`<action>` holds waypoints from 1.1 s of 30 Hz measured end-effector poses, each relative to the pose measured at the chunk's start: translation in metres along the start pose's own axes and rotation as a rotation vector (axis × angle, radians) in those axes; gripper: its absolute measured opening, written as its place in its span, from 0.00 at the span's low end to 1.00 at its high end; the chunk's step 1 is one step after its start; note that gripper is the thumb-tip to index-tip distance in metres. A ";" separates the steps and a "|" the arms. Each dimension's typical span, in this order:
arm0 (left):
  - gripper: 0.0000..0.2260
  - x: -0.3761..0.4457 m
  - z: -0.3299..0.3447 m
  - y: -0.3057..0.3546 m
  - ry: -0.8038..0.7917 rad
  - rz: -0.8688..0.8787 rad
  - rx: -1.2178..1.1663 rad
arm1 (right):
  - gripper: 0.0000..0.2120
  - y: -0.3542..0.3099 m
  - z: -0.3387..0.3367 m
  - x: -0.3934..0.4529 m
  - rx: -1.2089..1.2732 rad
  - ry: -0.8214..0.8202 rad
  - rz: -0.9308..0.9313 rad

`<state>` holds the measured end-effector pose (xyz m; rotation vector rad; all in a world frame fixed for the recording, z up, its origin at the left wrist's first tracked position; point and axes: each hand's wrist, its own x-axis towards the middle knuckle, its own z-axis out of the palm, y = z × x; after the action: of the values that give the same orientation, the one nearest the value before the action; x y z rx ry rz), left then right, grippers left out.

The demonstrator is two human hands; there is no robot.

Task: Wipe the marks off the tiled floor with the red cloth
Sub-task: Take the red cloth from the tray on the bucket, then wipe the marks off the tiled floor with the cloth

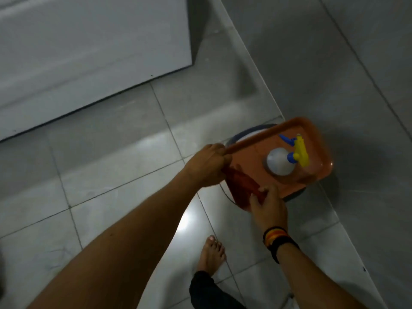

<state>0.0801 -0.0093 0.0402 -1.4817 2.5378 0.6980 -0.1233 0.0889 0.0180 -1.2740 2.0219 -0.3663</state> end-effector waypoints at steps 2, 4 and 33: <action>0.12 -0.036 -0.007 -0.003 -0.030 -0.124 -0.193 | 0.11 -0.013 -0.002 -0.018 0.048 0.027 -0.037; 0.13 -0.090 -0.009 -0.015 -0.023 -0.319 -0.365 | 0.08 -0.042 0.006 -0.042 0.097 0.026 -0.087; 0.19 -0.567 0.476 -0.114 0.341 -1.404 -1.621 | 0.12 -0.071 0.598 -0.334 -0.723 -0.622 -0.827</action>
<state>0.4085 0.6057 -0.2331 -3.0134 -0.1280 2.1579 0.4271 0.4231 -0.2276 -2.2955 1.0283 0.4162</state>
